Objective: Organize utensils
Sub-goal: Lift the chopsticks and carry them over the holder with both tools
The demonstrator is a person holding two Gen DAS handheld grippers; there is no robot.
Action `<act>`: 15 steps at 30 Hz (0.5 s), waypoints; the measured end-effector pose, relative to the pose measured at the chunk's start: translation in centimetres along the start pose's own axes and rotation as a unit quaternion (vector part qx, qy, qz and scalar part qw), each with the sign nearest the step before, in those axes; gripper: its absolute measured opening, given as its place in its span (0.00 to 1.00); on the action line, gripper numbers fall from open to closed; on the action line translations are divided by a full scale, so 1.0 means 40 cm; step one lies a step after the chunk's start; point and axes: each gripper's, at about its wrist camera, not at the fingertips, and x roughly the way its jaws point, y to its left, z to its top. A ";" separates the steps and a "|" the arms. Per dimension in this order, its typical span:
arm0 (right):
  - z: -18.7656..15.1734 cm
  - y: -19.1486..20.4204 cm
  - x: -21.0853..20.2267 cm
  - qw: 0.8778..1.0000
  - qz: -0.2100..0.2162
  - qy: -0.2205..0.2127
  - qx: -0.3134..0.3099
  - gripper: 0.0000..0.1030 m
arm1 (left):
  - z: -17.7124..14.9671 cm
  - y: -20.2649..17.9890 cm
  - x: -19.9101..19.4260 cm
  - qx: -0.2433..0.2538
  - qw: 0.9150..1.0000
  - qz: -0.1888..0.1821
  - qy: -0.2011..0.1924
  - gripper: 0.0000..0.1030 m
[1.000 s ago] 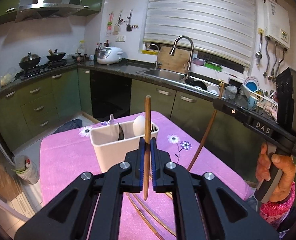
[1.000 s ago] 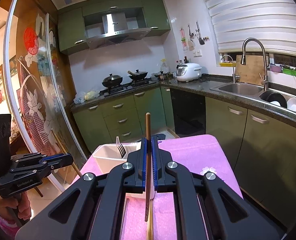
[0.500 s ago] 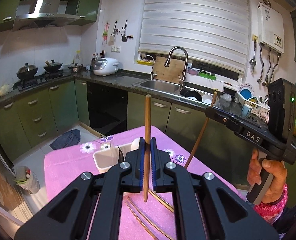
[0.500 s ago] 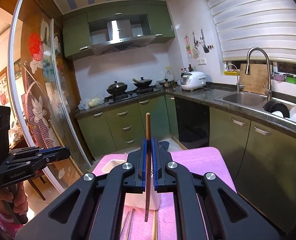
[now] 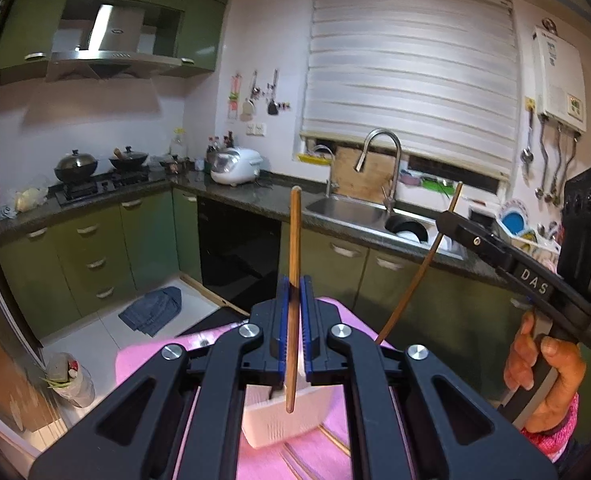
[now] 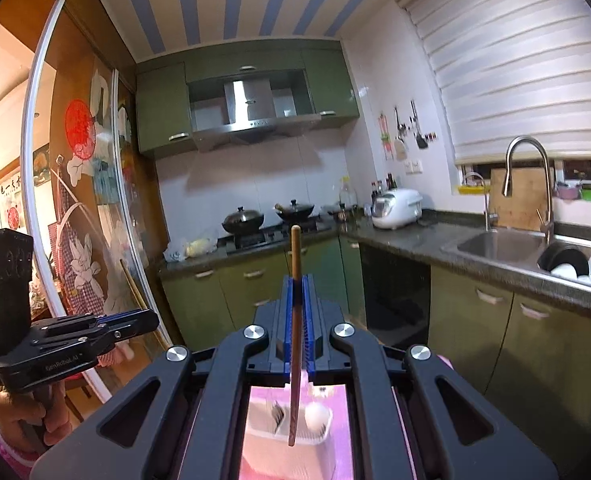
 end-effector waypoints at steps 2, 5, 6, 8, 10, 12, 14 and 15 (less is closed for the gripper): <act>0.015 0.011 0.036 1.000 -0.001 -0.002 -0.004 0.06 | 0.019 0.013 0.008 -0.002 1.000 0.006 -0.008 0.05; 0.012 0.030 0.116 1.000 -0.007 0.012 -0.017 0.06 | 0.036 0.031 0.031 -0.002 1.000 0.022 -0.016 0.05; -0.002 0.031 0.145 1.000 -0.008 0.020 -0.020 0.06 | 0.037 0.041 0.047 -0.003 0.999 0.028 -0.016 0.05; -0.041 0.028 0.199 0.999 -0.011 0.041 -0.019 0.06 | 0.032 0.053 0.075 -0.007 0.999 0.032 -0.011 0.05; -0.085 0.023 0.237 0.998 -0.009 0.059 -0.014 0.06 | 0.018 0.066 0.110 -0.011 0.999 0.031 0.002 0.05; -0.133 0.017 0.265 0.997 -0.012 0.072 -0.017 0.06 | -0.002 0.071 0.140 -0.011 0.999 0.031 0.014 0.05; -0.171 0.011 0.286 0.996 -0.015 0.085 -0.020 0.06 | -0.025 0.075 0.162 -0.012 0.999 0.031 0.025 0.05; -0.185 0.008 0.294 0.996 -0.015 0.089 -0.022 0.06 | -0.040 0.075 0.177 -0.014 0.999 0.028 0.034 0.05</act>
